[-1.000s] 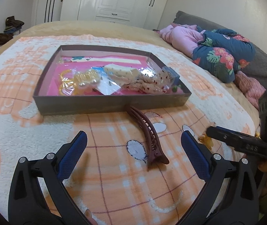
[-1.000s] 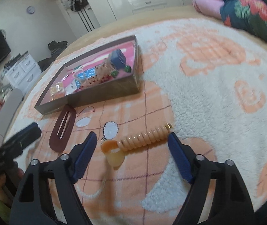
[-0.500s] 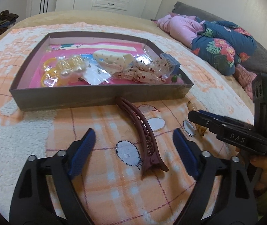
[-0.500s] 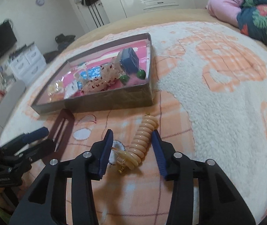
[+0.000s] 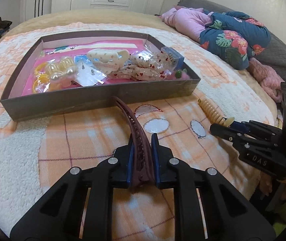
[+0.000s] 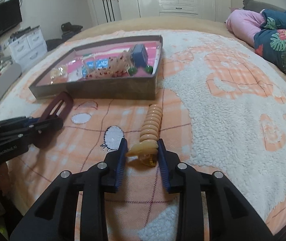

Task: Organize jewelry
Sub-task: 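Carry the claw clip into the box with the left gripper while the right carries the hair tie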

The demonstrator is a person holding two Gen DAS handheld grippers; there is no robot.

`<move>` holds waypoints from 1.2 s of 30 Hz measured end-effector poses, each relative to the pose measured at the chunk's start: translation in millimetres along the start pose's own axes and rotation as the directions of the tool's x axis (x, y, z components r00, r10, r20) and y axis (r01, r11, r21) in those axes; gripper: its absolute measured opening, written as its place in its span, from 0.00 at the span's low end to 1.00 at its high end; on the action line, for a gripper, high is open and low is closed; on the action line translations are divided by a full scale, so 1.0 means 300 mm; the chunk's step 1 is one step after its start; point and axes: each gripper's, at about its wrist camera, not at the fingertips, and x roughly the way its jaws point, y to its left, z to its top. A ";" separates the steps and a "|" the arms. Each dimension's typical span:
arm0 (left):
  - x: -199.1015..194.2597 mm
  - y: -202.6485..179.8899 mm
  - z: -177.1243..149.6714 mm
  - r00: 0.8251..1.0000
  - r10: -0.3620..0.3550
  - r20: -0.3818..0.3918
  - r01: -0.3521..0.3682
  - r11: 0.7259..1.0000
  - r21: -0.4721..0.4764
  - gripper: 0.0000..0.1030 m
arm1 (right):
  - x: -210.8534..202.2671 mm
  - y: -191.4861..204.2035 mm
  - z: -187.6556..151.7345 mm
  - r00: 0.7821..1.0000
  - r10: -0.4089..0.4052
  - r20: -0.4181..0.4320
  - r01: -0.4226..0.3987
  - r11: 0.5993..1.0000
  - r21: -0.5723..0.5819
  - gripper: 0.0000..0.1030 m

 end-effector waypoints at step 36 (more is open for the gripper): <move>-0.340 0.235 0.169 0.955 0.109 0.275 -0.070 0.986 -0.149 0.09 | -0.176 0.285 0.310 0.953 0.197 0.229 -0.147 0.965 -0.217 0.28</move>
